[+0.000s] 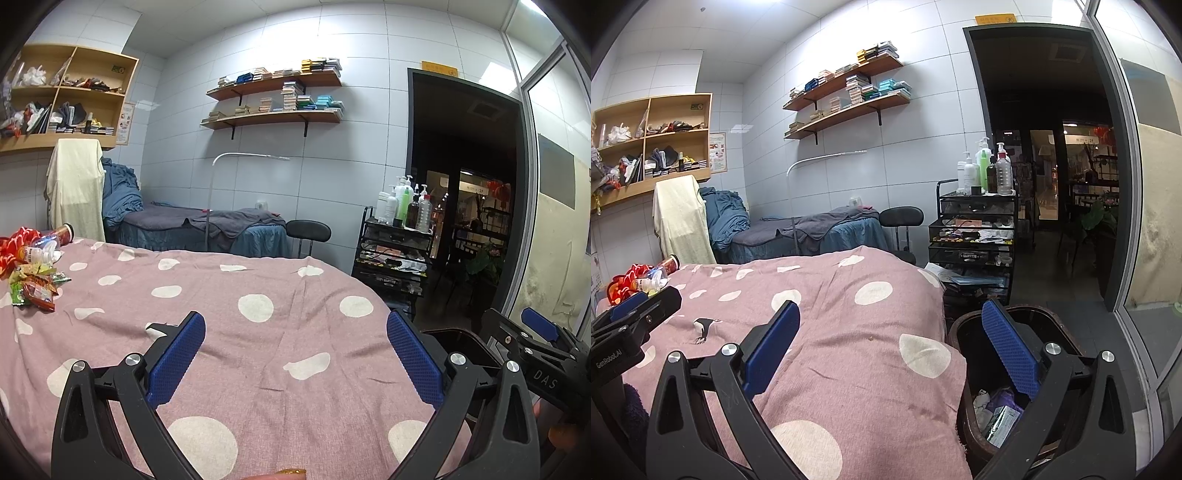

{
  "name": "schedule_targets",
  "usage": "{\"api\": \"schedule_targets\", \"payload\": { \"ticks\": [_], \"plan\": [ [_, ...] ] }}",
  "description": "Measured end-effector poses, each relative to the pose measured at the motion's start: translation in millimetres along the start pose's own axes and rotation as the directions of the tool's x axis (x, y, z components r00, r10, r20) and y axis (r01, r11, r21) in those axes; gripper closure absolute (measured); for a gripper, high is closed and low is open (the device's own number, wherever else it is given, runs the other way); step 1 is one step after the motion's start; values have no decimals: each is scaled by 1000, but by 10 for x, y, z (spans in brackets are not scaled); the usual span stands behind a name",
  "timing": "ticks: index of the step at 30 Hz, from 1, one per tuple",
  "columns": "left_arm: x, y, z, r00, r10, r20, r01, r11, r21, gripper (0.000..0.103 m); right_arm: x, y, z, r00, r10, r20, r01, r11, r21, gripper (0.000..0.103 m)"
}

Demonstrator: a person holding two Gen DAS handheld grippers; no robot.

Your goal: Collect trash

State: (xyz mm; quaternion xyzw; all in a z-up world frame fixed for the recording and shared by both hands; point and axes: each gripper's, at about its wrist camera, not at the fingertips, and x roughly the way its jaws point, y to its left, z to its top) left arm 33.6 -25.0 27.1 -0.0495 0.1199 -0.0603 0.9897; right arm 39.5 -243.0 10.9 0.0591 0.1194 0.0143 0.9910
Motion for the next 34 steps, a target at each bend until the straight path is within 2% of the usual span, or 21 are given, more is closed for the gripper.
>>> {"api": "schedule_targets", "payload": {
  "ticks": [34],
  "plan": [
    [50,105,-38,1000,-4,-16,4,1000,9,5,8,17,-57,1000,1,-6,-1,1000,5,5]
  ]
}}
